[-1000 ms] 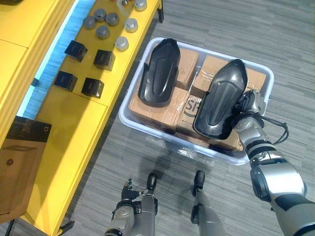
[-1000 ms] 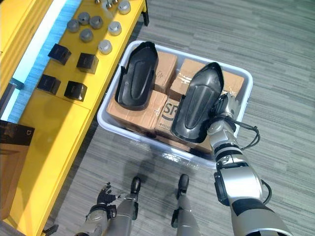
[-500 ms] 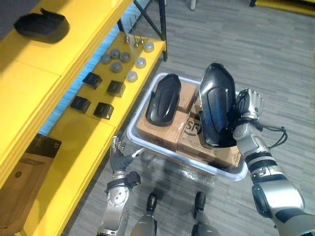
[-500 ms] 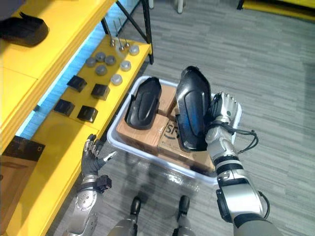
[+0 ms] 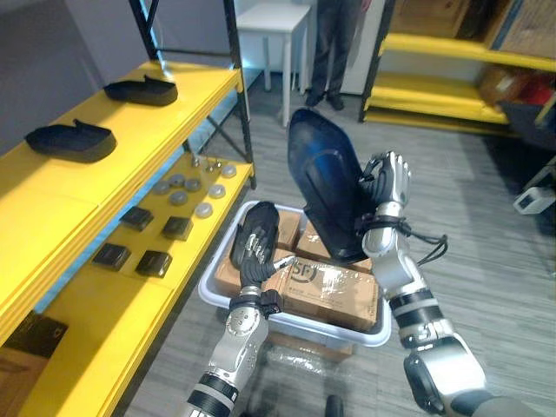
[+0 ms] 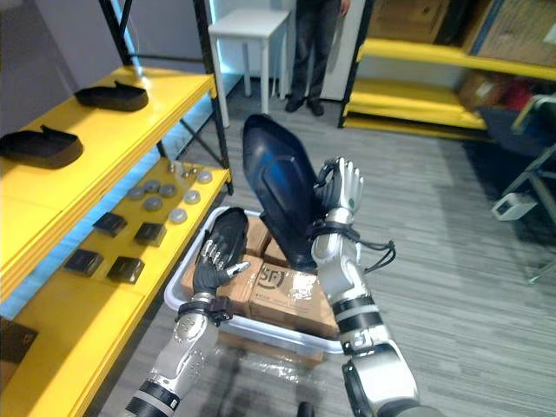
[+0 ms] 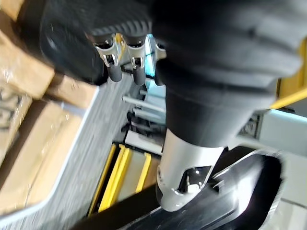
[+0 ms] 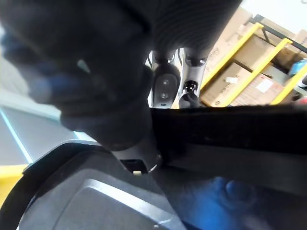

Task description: Walk over and take plastic housings, then place them on the shelf

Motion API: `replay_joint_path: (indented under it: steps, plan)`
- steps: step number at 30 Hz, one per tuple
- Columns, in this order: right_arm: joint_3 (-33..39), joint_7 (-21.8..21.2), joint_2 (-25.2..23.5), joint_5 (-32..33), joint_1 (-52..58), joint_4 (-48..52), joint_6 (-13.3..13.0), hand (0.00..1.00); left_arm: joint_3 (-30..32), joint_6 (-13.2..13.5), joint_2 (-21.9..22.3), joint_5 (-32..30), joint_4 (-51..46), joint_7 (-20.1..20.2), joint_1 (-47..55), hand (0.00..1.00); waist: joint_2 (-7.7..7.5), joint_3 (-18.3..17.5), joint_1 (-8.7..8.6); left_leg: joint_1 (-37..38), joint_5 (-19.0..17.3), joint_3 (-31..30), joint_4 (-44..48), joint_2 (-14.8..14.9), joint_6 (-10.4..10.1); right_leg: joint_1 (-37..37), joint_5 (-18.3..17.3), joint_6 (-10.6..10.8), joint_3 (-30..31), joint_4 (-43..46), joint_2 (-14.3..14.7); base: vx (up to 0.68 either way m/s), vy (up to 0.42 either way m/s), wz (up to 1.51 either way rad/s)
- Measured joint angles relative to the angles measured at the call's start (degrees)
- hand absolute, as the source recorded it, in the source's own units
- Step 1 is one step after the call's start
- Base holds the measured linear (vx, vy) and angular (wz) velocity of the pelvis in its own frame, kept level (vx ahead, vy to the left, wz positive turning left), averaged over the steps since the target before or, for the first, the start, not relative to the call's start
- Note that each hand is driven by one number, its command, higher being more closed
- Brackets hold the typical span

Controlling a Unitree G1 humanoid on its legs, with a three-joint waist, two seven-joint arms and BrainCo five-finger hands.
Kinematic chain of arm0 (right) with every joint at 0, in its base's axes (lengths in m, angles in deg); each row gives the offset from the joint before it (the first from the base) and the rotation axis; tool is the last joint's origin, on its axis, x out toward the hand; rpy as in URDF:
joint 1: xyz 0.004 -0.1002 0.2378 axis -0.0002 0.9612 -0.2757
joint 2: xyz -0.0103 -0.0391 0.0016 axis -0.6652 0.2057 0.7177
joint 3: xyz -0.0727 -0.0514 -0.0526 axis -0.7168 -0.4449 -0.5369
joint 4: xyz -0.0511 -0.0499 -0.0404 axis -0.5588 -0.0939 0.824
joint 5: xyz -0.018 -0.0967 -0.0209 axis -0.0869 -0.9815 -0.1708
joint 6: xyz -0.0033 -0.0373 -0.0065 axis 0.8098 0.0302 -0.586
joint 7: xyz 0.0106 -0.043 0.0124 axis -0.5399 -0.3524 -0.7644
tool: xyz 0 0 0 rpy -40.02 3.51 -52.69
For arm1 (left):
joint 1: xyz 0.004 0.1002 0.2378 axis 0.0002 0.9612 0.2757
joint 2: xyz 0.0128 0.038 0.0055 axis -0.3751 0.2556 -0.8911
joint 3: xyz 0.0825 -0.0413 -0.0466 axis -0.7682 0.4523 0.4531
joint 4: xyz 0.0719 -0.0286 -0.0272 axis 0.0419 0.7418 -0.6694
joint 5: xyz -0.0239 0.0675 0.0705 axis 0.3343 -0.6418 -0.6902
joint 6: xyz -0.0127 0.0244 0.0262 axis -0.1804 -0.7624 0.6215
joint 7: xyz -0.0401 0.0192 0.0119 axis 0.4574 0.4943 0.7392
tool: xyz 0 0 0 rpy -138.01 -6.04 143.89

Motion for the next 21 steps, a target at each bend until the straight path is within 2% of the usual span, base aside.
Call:
replay_joint_path:
  steps: [2,4,8,12,13,15,19,21]
  plan:
    - [-1.8,-0.1,-1.2,-0.1,3.3,3.2,0.0,1.0,0.0,0.0,0.6,0.0,0.0,-0.5,0.0,0.0,0.0,-1.0,-0.23,0.3,-0.1,0.3,-0.1,0.3,-0.1,0.1,0.0,0.0,0.6,0.0,0.2,-0.02,-0.005,-0.13]
    - [-5.3,-0.4,-2.6,-0.1,7.1,6.9,-0.3,1.0,-0.2,0.0,1.0,0.6,0.0,-0.8,-0.3,0.0,0.01,-1.8,-1.23,0.8,-0.1,0.7,-0.2,0.6,-0.2,0.3,0.1,-0.1,0.8,0.0,0.5,0.0,-0.005,-0.1]
    - [-8.8,-0.7,-3.4,-0.2,10.3,9.5,-1.1,1.0,-1.9,0.0,1.0,3.8,0.7,-1.8,-1.7,0.0,-0.03,-2.3,-1.65,2.1,-0.3,1.5,-0.5,0.8,-0.6,0.9,0.1,-0.1,1.2,0.0,0.8,0.01,0.01,-0.1]
    - [-10.9,-0.8,-3.1,0.0,10.8,11.0,-2.6,1.0,-2.5,1.9,1.1,16.8,-0.1,0.1,-2.4,0.0,-0.02,-3.4,-1.89,2.6,-0.5,2.6,-0.6,0.9,-0.7,0.9,0.4,-0.3,2.2,-0.1,1.0,0.02,0.023,-0.11]
    - [-11.1,-0.8,-3.0,0.1,10.8,11.0,-2.9,1.0,-2.6,2.2,1.1,19.1,-0.4,0.6,-2.4,1.0,-0.02,-3.4,-1.94,2.7,-0.5,2.6,-0.6,0.9,-0.7,0.9,0.5,-0.3,2.2,-0.1,1.0,0.02,0.024,-0.05]
    - [-11.3,-0.8,-3.0,0.6,10.9,11.1,-3.3,1.0,-2.9,3.8,1.0,25.3,-1.5,1.7,-2.4,1.0,-0.03,-3.6,-2.31,2.7,-0.4,2.6,-0.6,0.9,-0.9,0.9,0.8,-0.7,2.1,-0.1,1.0,0.0,0.0,0.0]
    - [-11.8,-0.8,-2.8,1.5,12.0,12.7,-3.8,1.0,-3.4,4.3,0.5,30.1,-1.8,1.8,-2.4,1.0,-0.08,-4.3,-2.44,2.8,-0.4,2.6,-0.6,0.9,-0.9,1.1,0.8,-0.7,2.1,0.0,1.0,0.0,0.0,0.0]
    - [-12.6,-0.8,-2.6,2.6,13.8,15.1,-5.1,1.0,-3.5,5.1,0.5,33.6,-1.9,2.0,-2.3,1.0,-0.22,-4.5,-2.55,2.8,-0.4,2.6,-0.5,0.9,-0.9,1.2,0.8,-0.7,2.1,0.0,1.0,0.0,0.0,0.0]
